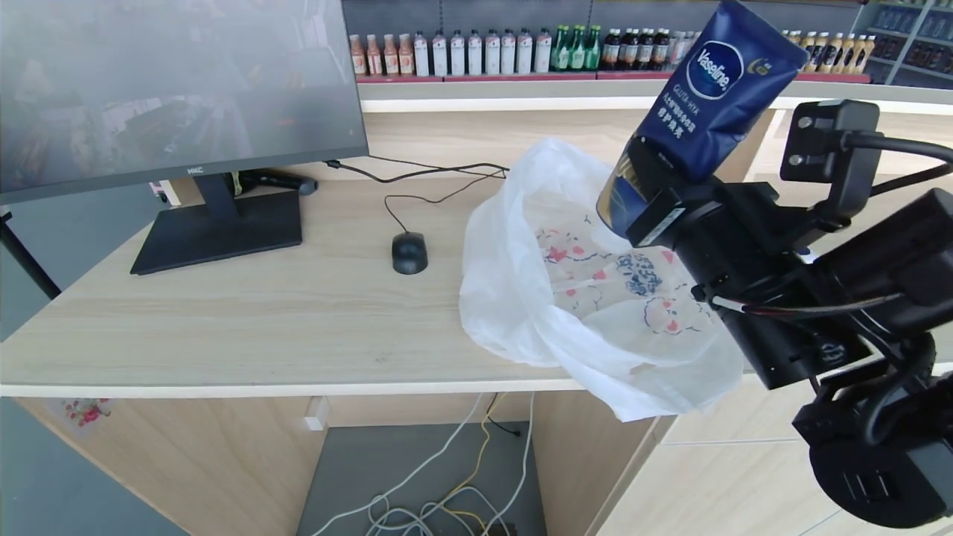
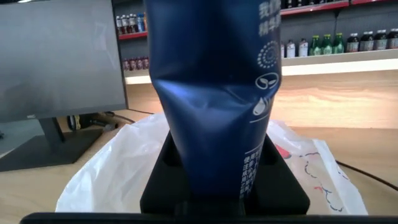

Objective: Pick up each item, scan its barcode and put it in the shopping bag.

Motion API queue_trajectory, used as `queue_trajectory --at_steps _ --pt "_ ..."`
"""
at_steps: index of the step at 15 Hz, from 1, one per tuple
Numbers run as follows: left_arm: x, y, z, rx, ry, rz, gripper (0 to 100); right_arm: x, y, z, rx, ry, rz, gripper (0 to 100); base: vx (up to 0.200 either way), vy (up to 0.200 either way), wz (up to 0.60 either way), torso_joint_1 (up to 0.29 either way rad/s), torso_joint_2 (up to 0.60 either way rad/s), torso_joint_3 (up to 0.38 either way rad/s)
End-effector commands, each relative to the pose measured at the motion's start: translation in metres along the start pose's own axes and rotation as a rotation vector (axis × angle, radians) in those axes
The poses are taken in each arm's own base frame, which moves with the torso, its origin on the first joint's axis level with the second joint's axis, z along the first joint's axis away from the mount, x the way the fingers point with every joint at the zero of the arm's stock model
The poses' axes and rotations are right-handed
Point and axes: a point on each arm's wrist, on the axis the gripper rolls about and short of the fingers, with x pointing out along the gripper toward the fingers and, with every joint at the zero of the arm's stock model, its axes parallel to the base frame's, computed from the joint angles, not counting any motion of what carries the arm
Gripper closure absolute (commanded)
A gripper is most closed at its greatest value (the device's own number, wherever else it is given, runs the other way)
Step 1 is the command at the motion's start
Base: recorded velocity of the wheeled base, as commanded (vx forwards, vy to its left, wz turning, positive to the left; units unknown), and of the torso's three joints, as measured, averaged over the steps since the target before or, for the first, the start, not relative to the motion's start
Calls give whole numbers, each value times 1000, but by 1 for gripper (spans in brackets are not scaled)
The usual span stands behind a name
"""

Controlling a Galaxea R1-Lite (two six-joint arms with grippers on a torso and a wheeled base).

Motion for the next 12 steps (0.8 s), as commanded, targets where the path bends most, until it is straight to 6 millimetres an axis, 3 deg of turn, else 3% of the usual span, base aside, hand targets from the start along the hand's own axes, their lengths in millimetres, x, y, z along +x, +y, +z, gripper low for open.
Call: queue_trajectory --at_steps 1,5,12 --pt "0 0 0 0 0 1 0 17 6 -31 -12 35 0 100 0 0 0 0 0 0" --pt "0 0 0 0 0 1 0 20 9 -52 -17 72 5 100 0 0 0 0 0 0" --pt "0 0 0 0 0 1 0 15 21 -56 -12 92 47 100 0 0 0 0 0 0"
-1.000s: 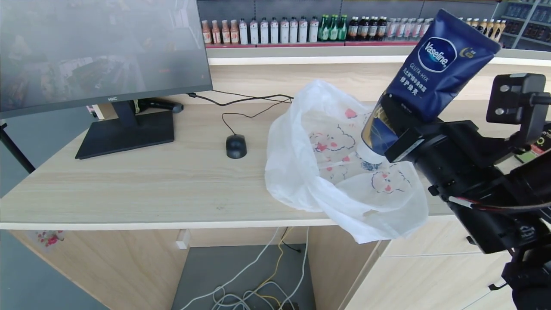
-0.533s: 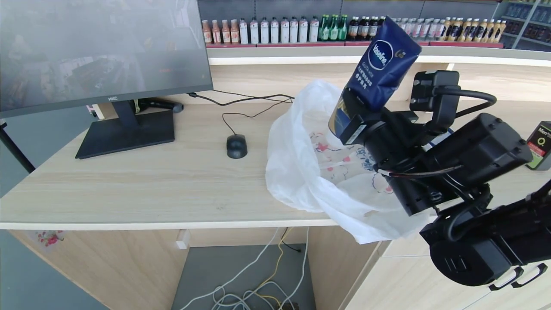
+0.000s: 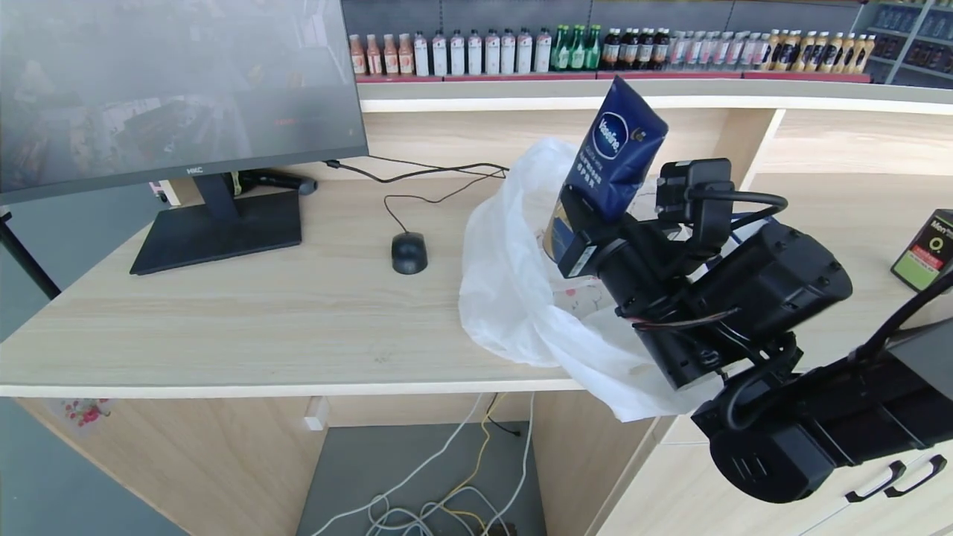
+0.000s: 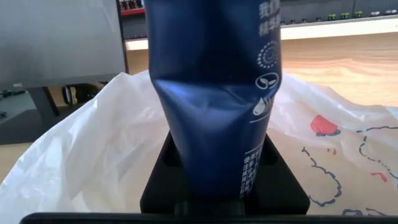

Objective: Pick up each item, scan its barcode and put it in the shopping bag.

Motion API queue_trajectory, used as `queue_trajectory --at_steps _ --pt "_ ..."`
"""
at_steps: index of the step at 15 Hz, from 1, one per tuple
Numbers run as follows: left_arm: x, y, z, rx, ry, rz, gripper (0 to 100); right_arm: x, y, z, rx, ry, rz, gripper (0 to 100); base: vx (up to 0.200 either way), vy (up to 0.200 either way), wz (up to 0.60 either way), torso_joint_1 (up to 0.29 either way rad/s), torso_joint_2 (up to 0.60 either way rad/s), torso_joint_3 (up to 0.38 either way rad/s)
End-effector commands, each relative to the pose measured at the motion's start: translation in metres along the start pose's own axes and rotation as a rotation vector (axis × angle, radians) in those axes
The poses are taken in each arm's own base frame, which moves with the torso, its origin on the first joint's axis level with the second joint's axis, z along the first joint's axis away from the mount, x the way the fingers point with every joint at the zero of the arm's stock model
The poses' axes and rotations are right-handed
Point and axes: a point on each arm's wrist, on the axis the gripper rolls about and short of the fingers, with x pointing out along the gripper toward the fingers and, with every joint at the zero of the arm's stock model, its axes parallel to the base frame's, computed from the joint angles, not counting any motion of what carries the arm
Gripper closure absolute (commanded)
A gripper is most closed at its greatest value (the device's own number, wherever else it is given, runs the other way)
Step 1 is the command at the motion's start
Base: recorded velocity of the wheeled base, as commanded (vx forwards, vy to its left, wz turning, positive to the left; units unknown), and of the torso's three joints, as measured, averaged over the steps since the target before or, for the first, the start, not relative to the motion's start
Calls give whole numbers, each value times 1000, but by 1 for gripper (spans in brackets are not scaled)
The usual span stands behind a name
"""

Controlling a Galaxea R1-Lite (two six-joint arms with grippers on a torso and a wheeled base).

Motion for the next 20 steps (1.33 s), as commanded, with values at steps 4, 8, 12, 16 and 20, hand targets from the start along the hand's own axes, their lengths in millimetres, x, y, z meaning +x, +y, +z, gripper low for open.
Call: queue_trajectory --at_steps 4,8,12,16,20 --pt "0 0 0 0 0 1 0 -8 27 -10 21 34 73 100 0 0 0 0 0 0" --pt "0 0 0 0 0 1 0 -10 33 -19 18 59 88 100 0 0 0 0 0 0" --pt "0 0 0 0 0 1 0 -11 35 -28 8 79 92 100 0 0 0 0 0 0" --pt "0 0 0 0 0 -1 0 -11 35 -33 4 94 91 100 0 0 0 0 0 0" --pt "0 0 0 0 0 1 0 -13 34 -40 -2 117 92 100 0 0 0 0 0 0"
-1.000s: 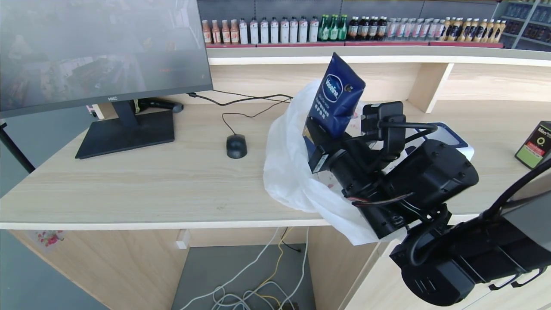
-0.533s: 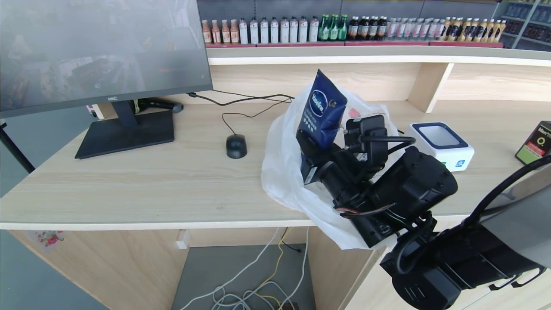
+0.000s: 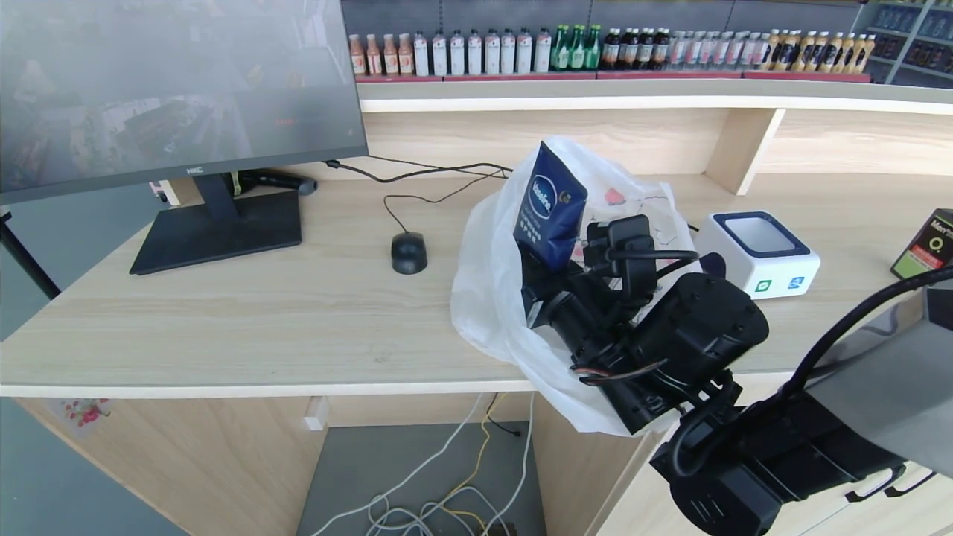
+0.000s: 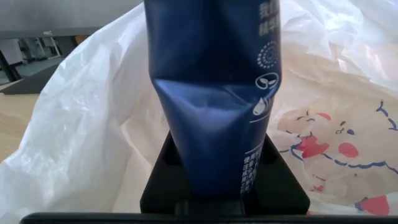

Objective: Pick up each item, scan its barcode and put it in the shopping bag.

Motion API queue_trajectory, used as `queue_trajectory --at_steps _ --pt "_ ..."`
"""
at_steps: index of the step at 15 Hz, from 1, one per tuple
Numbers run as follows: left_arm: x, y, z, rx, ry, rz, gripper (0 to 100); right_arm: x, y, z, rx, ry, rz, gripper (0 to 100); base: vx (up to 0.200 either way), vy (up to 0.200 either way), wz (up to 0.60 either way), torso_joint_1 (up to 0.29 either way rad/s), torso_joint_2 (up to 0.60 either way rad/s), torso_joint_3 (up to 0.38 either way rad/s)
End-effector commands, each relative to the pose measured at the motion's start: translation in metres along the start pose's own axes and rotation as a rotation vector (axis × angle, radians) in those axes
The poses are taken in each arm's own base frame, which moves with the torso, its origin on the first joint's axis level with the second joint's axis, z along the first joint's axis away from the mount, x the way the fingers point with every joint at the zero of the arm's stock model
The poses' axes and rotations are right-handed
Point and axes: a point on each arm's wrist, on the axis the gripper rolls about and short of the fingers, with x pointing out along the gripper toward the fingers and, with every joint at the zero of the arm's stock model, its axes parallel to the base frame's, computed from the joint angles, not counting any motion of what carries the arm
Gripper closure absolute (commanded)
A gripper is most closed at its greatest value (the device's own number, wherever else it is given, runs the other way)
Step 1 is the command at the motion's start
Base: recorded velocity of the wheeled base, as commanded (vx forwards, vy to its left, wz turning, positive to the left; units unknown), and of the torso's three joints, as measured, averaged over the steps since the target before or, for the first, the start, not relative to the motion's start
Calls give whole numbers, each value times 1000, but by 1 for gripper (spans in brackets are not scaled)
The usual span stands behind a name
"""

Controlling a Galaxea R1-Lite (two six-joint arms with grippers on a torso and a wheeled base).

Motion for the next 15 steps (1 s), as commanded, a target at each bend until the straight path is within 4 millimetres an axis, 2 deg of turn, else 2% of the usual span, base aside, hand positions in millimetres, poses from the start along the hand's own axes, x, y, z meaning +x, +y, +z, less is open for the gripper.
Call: queue_trajectory --at_steps 1,15 --pt "0 0 0 -1 0 -1 0 0 1 -4 -3 9 2 100 0 0 0 0 0 0" --pt "0 0 0 -1 0 1 0 0 1 -10 11 25 1 100 0 0 0 0 0 0"
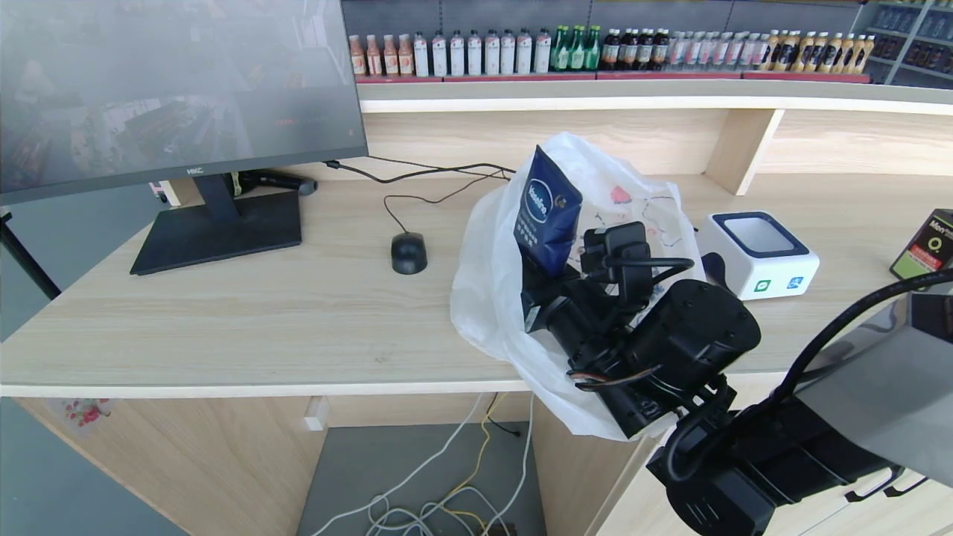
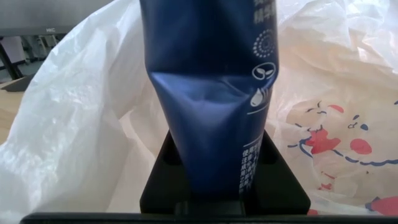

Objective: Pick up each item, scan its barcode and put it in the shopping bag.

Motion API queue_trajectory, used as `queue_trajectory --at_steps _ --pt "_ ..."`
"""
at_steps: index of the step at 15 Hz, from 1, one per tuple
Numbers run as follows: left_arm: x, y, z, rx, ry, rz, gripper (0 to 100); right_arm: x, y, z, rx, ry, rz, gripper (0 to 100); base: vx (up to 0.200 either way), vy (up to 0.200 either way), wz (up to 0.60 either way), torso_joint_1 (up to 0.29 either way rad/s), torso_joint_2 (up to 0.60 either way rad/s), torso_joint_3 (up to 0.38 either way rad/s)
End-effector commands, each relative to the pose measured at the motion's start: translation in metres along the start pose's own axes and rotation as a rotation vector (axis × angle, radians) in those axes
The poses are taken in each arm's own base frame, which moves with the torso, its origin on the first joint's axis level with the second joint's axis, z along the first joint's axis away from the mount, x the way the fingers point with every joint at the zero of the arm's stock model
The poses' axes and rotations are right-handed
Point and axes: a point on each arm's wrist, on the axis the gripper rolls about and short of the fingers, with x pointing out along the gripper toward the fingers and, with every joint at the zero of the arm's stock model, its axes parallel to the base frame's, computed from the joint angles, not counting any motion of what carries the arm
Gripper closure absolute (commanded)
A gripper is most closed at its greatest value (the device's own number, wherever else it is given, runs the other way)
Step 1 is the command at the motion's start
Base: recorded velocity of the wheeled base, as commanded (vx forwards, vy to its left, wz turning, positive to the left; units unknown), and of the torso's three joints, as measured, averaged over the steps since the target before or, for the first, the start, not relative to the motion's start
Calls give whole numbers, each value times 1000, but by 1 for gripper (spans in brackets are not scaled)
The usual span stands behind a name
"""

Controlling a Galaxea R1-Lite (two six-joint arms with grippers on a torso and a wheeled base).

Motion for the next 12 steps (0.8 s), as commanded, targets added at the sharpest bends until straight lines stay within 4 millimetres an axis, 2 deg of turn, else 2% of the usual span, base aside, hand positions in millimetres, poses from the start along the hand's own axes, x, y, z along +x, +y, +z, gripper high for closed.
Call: queue_trajectory --at_steps 1,12 --pt "0 0 0 0 0 1 0 0 0 -1 6 2 0 100 0 0 0 0 0 0" --pt "0 0 0 0 0 -1 0 2 -2 2 28 -10 -7 100 0 0 0 0 0 0"
